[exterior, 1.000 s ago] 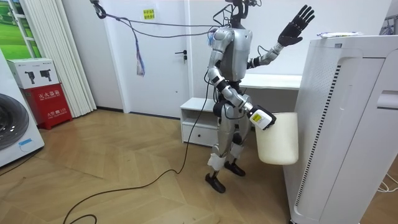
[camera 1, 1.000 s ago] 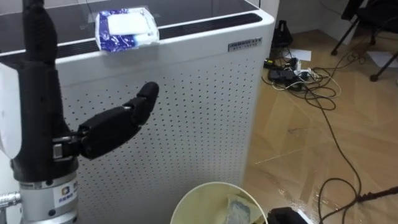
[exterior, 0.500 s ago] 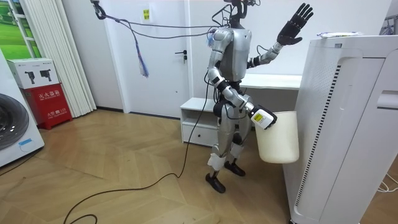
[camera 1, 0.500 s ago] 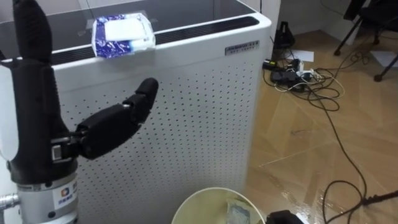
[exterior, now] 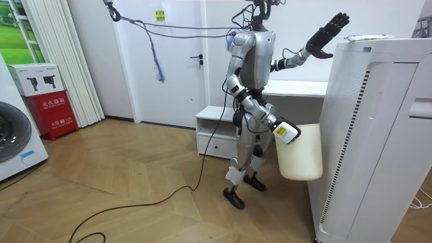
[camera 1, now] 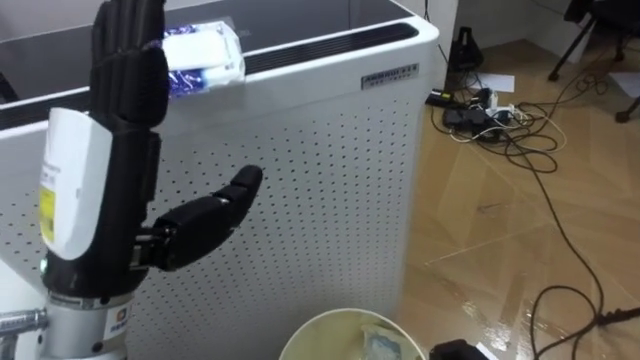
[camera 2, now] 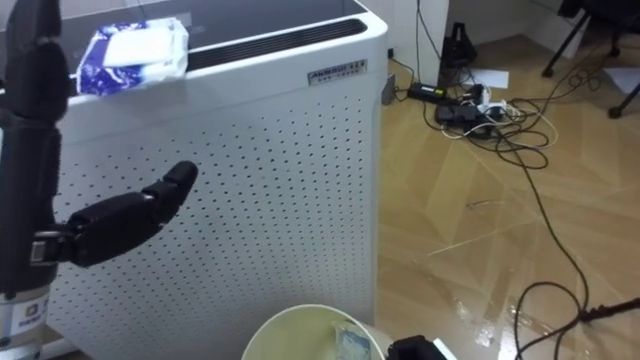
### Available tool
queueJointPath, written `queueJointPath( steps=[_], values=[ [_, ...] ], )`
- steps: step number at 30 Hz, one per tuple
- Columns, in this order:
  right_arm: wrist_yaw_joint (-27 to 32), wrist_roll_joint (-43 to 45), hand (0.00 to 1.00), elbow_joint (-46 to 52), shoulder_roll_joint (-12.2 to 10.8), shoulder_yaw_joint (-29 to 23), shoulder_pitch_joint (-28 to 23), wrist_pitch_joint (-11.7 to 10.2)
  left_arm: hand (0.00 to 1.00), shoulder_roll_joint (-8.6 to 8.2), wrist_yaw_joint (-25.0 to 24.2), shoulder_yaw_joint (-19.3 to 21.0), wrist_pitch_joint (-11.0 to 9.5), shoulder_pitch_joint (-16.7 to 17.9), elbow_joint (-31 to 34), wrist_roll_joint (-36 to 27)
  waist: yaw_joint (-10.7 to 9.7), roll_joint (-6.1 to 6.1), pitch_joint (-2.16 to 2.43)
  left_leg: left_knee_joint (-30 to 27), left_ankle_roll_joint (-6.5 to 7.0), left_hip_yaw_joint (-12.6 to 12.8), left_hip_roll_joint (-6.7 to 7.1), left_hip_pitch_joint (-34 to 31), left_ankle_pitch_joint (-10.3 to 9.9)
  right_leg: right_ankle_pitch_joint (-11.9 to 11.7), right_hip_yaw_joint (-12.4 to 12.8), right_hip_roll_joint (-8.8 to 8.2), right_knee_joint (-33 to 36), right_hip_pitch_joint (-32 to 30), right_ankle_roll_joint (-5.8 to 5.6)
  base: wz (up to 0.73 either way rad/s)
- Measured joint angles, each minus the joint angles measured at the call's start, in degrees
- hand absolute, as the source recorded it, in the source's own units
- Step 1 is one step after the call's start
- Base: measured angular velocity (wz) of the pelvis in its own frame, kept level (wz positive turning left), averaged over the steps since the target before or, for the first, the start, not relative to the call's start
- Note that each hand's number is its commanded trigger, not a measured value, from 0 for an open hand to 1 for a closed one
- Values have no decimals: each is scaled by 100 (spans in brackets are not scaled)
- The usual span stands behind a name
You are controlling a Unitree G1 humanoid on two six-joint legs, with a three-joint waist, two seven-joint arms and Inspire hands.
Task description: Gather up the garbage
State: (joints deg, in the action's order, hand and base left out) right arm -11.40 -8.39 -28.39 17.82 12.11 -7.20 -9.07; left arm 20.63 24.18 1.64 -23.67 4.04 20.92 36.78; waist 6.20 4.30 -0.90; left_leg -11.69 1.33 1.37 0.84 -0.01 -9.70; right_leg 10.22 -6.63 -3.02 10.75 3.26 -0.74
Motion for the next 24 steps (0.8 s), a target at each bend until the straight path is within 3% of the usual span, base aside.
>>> queueJointPath(
  steps=[5, 7, 12, 15, 18, 24],
  values=[
    [-55, 30, 100, 66, 135, -87, -3, 43, 0, 146, -141, 46, 195, 1, -144, 46, -126, 10, 5, -1, 0, -29, 3, -18, 0, 0, -1, -3, -1, -8, 0, 0],
    [-83, 47, 100, 157, 209, -164, -36, 44, 0, 282, -224, 47, 299, 1, -156, 54, -135, 27, 10, -4, 0, -26, 5, -18, 0, 0, 1, -7, 1, -9, 0, 0],
    [-85, 46, 100, 206, 309, -224, -51, 44, 0, 521, -241, 49, 373, 1, -162, 51, -105, 142, 30, -16, 0, -23, 3, -15, 0, 0, 7, -8, 6, -29, 0, 0],
    [-94, 46, 100, 207, 325, -223, -53, 45, 0, 537, -243, 54, 373, 1, -162, 51, -102, 248, 40, -6, 0, -23, 5, 0, 0, 0, 7, -8, 6, -31, 0, 0],
    [-151, 46, 100, 212, 323, -205, -64, 75, 0, 546, -242, 84, 373, -2, -162, 132, -95, 280, 43, 7, 0, -17, 2, -4, 1, 1, 12, -3, -4, -36, 0, 0],
    [-177, 48, 100, 235, 317, -211, -119, 119, 0, 738, -235, 632, 471, -205, -158, 634, -41, 239, 18, 12, 0, 9, 7, -2, 1, 1, 21, -9, 0, -10, 0, -1]
  ],
)
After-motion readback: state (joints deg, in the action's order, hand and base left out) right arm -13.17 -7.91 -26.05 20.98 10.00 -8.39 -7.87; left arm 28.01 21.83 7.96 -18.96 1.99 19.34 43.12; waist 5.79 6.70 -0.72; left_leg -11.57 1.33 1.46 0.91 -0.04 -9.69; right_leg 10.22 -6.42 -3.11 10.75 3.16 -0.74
